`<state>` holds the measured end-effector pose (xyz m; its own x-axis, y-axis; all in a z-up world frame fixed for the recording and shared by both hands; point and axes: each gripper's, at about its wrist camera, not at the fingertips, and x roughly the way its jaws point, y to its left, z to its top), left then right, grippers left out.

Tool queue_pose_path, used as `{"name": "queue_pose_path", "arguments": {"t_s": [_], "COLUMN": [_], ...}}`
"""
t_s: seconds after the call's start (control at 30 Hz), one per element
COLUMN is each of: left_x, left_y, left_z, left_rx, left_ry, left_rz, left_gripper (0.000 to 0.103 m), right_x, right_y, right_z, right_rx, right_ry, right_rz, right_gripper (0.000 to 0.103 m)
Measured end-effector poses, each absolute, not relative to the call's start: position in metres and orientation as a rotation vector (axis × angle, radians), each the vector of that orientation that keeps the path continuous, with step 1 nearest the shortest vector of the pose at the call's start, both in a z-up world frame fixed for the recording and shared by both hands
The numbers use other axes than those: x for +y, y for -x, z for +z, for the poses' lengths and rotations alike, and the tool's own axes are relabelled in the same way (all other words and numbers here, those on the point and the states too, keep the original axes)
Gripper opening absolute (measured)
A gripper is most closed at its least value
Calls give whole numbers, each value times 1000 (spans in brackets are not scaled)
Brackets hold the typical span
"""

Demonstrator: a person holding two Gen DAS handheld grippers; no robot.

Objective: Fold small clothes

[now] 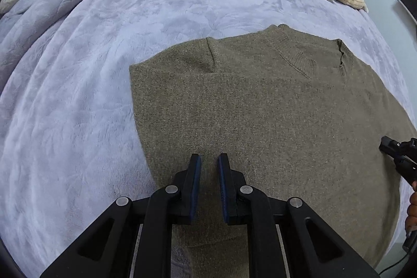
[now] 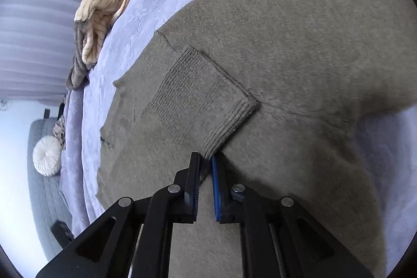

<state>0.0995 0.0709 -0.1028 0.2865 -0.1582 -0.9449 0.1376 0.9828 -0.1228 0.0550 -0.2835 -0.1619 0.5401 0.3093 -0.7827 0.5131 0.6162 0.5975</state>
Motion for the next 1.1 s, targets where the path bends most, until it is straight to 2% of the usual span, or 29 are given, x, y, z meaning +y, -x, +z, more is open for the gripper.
{"name": "queue_pose_path", "arguments": {"t_s": [0.1, 0.13, 0.17, 0.23, 0.33, 0.37, 0.4, 0.43, 0.53, 0.73, 1.1], "left_x": [62, 59, 53, 47, 36, 30, 25, 20, 3, -14, -50], "left_y": [-93, -90, -86, -81, -68, -64, -63, -61, -54, -56, -48], "left_z": [-94, -91, -87, -84, -80, -80, -79, -79, -76, -85, -95], "left_rx": [1259, 1255, 1253, 1257, 1253, 1252, 1256, 1255, 1225, 1288, 1346], "left_ry": [-3, -8, -15, -23, -27, -33, -44, -68, -114, -112, -119], "left_rz": [-202, -203, -204, -205, -221, -221, -211, -188, -195, -171, -231], "left_gripper": [16, 16, 16, 16, 16, 40, 93, 103, 101, 101, 101], "right_x": [-280, -277, -274, -267, -259, -257, -255, -255, -252, -252, -276], "right_y": [-32, -24, -19, -9, 4, 5, 8, 10, 14, 16, 30], "right_z": [-153, -150, -148, -143, -142, -142, -143, -144, -144, -143, -140], "right_rx": [1079, 1091, 1100, 1108, 1129, 1132, 1133, 1135, 1134, 1131, 1094], "right_ry": [-869, -852, -840, -822, -807, -810, -815, -817, -801, -798, -814], "right_rz": [-118, -110, -103, -91, -78, -74, -70, -67, -58, -29, -13], "right_gripper": [15, 21, 34, 46, 46, 47, 47, 49, 52, 60, 60]}}
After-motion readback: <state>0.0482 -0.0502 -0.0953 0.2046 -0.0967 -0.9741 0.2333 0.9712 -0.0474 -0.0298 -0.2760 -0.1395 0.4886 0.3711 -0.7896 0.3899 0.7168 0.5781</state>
